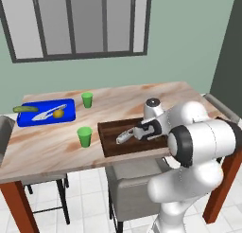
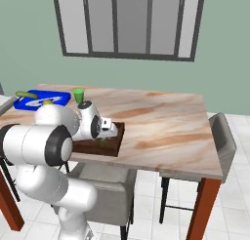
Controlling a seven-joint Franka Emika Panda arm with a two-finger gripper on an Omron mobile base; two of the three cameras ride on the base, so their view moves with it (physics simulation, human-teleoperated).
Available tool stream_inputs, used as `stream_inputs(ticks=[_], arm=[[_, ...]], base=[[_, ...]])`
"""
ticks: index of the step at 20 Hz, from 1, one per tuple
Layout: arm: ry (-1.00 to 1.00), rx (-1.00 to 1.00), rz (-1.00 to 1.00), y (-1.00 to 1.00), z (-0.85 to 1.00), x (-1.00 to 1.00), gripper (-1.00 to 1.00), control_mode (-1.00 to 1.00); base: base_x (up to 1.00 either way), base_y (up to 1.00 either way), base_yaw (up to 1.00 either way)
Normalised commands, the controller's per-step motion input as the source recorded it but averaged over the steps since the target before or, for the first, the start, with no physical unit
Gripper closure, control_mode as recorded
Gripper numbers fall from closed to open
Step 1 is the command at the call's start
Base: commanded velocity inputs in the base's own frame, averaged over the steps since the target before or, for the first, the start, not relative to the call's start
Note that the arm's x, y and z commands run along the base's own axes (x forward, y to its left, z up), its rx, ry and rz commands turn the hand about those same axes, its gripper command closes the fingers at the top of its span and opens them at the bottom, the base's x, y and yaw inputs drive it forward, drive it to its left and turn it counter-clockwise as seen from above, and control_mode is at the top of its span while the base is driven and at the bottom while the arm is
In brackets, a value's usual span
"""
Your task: Gather the cucumber and lemon from the fridge and place them on a tray on the dining counter. Then gather the steak and fish from the fridge and place them on the other tray.
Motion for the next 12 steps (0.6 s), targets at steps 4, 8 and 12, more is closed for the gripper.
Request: stream_inputs(ticks=[4,8,12], arm=[[-0.01,0.00,-0.03,0.00,0.37,-0.30,-1.00,-1.00],[-0.02,0.00,-0.01,0.00,0.65,-0.15,-1.00,-1.00],[-0.02,0.00,-0.01,0.00,0.65,-0.18,-1.00,-1.00]], base=[[0.00,0.00,0.00],[0.00,0.00,0.00],[0.00,0.00,0.00]])
